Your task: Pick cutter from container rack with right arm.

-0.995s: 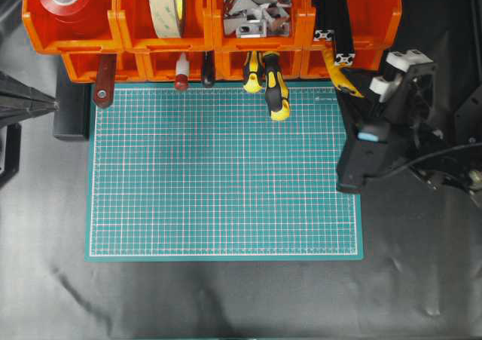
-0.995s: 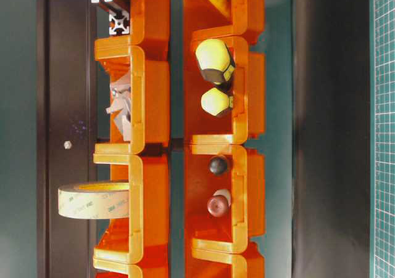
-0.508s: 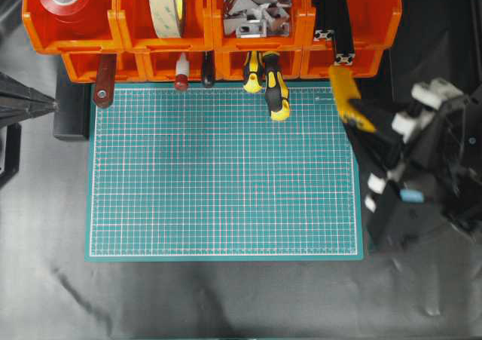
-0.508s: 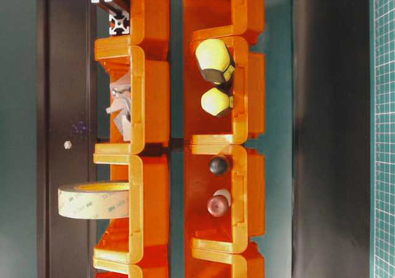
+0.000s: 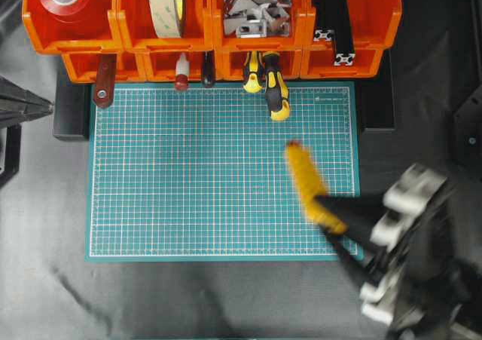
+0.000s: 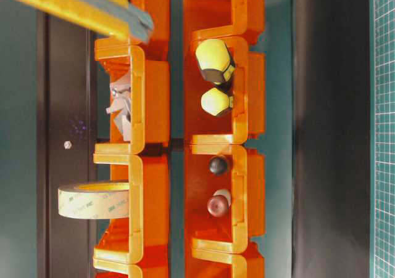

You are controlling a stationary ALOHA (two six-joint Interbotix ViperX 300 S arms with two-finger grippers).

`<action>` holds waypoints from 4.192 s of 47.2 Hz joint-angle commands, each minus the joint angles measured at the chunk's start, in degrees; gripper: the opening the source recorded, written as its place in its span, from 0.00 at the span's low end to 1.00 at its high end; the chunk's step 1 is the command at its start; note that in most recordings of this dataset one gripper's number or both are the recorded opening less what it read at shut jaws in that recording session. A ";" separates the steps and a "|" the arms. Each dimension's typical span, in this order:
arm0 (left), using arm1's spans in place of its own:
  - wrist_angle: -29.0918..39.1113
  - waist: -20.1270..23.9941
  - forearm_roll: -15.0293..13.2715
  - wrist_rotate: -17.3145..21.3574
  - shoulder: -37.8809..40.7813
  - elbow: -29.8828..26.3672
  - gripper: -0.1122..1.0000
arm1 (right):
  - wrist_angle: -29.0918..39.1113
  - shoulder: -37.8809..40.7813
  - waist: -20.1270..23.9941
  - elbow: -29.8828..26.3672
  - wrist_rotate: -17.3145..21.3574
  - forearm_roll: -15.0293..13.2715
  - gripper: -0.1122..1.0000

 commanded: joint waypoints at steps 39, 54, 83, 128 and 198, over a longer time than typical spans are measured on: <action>-1.93 -0.97 0.18 -0.44 0.88 -2.99 0.10 | -38.50 14.15 -18.98 11.87 -0.26 -7.47 0.35; -2.37 -0.88 0.18 -0.44 2.90 -2.64 0.10 | -41.48 18.81 -23.82 11.25 0.00 -8.79 0.35; -1.49 -0.97 0.18 -0.53 2.72 -2.72 0.10 | -44.03 20.30 -23.82 12.04 5.89 -6.42 0.35; 5.36 1.58 0.18 -3.78 0.97 -2.90 0.10 | -43.68 19.42 -21.45 14.24 7.12 5.45 0.77; 7.12 0.79 0.18 -7.29 -4.31 -2.99 0.10 | -38.85 -8.09 -18.54 28.30 25.49 12.83 0.79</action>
